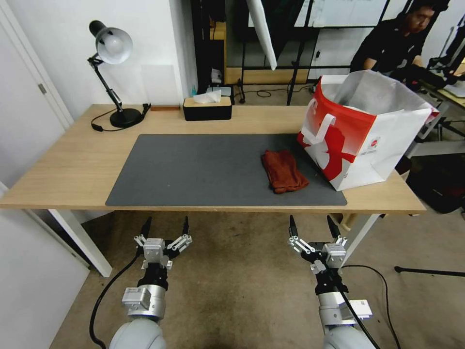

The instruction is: Sweep shrimp from table into container with towel, then put container into takeout bag.

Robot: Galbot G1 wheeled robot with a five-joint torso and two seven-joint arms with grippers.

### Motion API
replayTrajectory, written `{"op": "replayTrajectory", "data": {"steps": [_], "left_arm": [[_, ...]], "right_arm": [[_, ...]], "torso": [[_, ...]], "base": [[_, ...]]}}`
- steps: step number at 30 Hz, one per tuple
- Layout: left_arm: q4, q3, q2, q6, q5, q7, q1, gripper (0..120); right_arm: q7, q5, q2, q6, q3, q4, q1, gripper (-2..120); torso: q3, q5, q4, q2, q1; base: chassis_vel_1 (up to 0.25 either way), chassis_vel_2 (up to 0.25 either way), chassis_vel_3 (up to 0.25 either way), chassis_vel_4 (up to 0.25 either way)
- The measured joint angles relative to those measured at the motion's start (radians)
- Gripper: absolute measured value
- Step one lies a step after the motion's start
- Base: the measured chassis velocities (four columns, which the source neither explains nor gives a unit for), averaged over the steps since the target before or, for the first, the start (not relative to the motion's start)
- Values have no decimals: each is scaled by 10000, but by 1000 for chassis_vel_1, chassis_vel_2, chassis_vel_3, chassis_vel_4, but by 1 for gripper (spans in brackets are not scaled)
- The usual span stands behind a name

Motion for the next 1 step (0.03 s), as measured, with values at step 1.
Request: {"op": "replayTrajectory", "data": {"steps": [1], "left_arm": [[0,0,0,1,-1,0,0,100]], "right_arm": [[0,-1,0,0,0,0,0,100]], "torso": [[0,0,0,0,1]], "base": [[0,0,0,0]]}}
